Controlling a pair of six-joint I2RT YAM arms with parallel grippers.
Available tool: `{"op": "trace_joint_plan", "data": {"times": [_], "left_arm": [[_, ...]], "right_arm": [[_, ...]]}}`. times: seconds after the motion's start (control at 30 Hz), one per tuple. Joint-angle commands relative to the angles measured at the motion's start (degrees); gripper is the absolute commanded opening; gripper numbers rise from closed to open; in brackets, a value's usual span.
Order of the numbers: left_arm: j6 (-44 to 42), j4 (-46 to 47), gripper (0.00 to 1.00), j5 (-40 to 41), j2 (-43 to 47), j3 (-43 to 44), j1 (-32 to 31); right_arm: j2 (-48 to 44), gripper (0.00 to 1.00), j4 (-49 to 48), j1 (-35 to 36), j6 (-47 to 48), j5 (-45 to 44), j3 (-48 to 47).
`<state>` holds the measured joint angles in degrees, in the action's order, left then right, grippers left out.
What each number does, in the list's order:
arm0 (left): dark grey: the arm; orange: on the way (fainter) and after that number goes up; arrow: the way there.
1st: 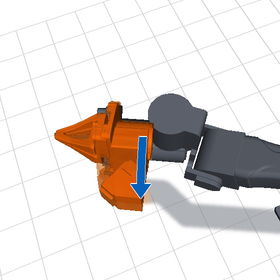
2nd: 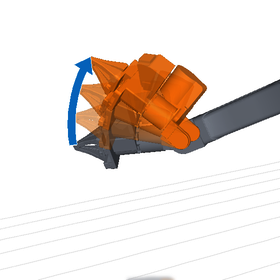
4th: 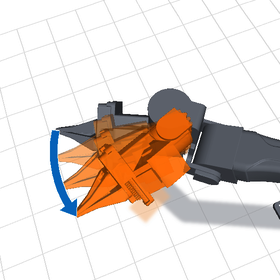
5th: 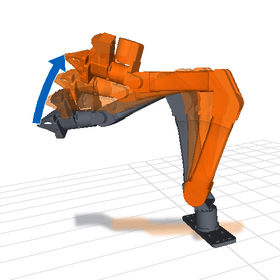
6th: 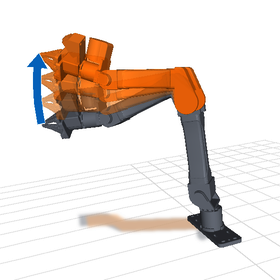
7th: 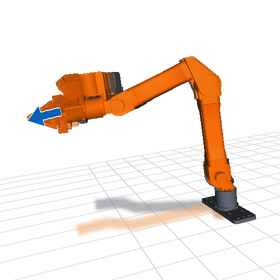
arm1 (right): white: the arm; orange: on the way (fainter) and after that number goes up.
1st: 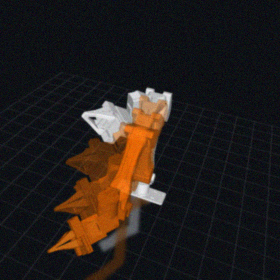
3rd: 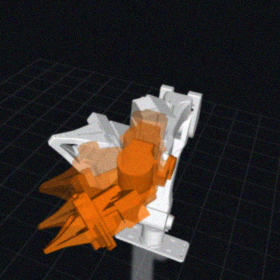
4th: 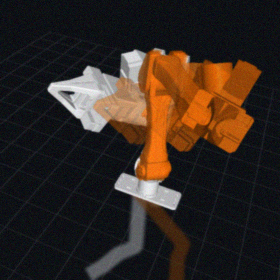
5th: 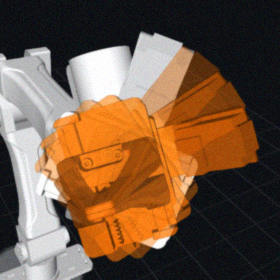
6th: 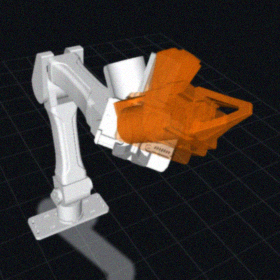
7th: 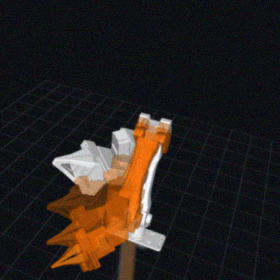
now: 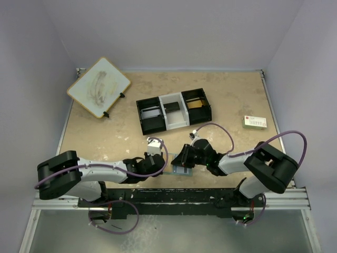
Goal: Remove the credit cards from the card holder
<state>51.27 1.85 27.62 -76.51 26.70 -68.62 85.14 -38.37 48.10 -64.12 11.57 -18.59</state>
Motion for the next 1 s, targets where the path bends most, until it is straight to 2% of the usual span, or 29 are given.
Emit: {"op": "trace_joint_plan", "data": {"times": [0.0,0.13,0.2,0.37,0.57,0.8,0.9,0.97], "left_arm": [[-0.7,2.3,0.16,-3.6,-2.1,0.0,0.2],[-1.3,2.7,0.12,-4.6,-2.5,0.2,0.1],[-1.5,2.5,0.1,-4.7,-2.6,0.3,0.1],[-1.3,2.0,0.07,-4.8,-2.9,0.7,0.0],[-1.0,2.9,0.04,-5.3,-3.4,0.5,-0.3],[-1.1,3.4,0.02,-6.0,-5.9,2.3,-1.5],[-0.4,2.9,0.02,-5.1,-6.2,2.6,-1.9],[0.5,1.8,0.01,-3.9,-6.1,2.7,-2.0]], "right_arm": [[1.3,0.23,-5.5,0.3,-1.1,1.9,0.7],[2.7,0.23,-6.9,0.3,-1.8,2.4,0.6],[3.2,0.26,-7.1,0.3,-2.5,2.4,0.6],[2.4,0.3,-3.2,0.4,-5.5,-1.2,1.1],[1.4,0.31,-3.2,0.6,-7.5,-3.3,3.3],[7.0,0.23,-12.2,2.2,-8.7,-1.7,2.8],[6.2,0.15,-13.1,2.3,-8.9,-2.5,2.8],[5.0,0.02,-11.9,2.2,-8.1,-3.2,2.4]]}}
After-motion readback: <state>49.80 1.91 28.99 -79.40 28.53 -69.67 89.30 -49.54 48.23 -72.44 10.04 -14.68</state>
